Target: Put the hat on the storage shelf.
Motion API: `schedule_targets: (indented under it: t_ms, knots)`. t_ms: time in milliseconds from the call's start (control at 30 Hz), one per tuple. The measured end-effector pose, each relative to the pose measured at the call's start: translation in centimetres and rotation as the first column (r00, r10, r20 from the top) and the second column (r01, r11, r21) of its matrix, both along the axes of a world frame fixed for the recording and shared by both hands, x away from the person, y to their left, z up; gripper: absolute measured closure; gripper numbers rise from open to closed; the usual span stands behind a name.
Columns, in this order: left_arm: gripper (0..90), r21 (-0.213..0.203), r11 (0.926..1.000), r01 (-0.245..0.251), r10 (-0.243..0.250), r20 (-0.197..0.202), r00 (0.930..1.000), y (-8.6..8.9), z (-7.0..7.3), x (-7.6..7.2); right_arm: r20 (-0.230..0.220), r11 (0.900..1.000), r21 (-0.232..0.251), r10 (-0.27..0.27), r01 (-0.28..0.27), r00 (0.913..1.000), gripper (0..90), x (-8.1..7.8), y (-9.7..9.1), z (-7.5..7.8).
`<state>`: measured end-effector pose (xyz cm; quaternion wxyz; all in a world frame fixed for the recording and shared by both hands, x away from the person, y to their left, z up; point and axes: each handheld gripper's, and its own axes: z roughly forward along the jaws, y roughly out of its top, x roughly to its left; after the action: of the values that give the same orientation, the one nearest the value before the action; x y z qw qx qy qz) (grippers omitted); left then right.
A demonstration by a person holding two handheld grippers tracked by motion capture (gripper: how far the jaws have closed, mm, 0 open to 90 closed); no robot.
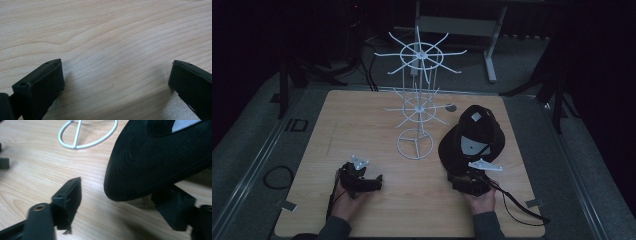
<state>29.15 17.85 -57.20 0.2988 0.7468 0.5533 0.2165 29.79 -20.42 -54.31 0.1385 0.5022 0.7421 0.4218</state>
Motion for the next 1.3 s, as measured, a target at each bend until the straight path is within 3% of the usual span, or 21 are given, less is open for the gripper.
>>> schedule_targets:
  t_ms: [400, 700, 867, 1300]
  knots:
    - [0.1, 0.0, 1.0, 0.0, 0.0, 0.0, 1.0, 0.0, 0.0, 0.0, 0.047, 0.999, 0.006, -0.045, 0.045, 0.9979, 47.3, 0.5, 1.0, -0.2]
    - [0.1, 0.0, 1.0, 0.0, 0.0, 0.0, 1.0, 0.0, 0.0, 0.0, 0.048, 0.9973, 0.021, -0.071, 0.07, 0.9963, 55.3, 1.4, 1.5, -0.6]
    - [0.1, 0.0, 1.0, 0.0, 0.0, 0.0, 1.0, 0.0, 0.0, 0.0, 0.035, 0.9942, 0.064, -0.089, 0.086, 0.9955, 66.3, 1.6, 1.0, -0.5]
    - [0.1, 0.0, 1.0, 0.0, 0.0, 0.0, 1.0, 0.0, 0.0, 0.0, 0.011, 0.9897, 0.102, -0.102, 0.1, 0.9947, 72.1, 0.9, -1.5, 0.2]
